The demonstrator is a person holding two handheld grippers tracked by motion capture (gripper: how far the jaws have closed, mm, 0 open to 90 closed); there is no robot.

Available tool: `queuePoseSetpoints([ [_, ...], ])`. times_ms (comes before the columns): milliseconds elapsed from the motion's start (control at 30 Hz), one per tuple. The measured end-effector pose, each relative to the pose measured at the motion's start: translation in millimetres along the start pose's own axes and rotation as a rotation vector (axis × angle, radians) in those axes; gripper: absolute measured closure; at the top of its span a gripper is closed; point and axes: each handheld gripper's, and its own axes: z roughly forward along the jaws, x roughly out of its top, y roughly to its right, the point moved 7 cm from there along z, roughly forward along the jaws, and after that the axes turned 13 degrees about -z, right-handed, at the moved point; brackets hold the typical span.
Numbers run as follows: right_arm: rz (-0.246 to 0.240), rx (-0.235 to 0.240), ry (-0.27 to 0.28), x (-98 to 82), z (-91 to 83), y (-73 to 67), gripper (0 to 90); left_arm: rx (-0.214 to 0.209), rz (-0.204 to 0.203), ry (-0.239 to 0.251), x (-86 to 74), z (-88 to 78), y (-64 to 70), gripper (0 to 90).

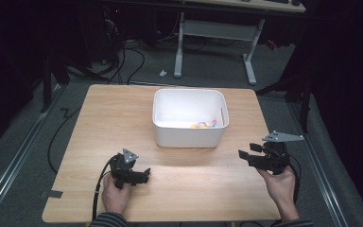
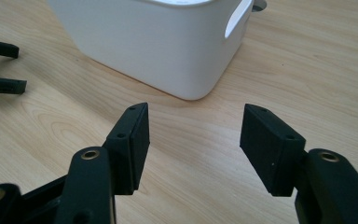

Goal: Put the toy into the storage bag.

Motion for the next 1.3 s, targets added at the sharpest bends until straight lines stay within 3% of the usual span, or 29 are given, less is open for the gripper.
queuePoseSetpoints([
  [600, 0.034, 0.029, -0.023, -17.8, 31.6, -6.8, 43.0, 0.0, 0.0, 0.0, 0.0, 0.0, 0.0, 1.1],
  [1300, 0.049, 0.0, -0.05, -32.5, 66.6, -3.4, 42.6, 0.0, 0.0, 0.001, 0.0, 0.0, 0.0, 1.1],
])
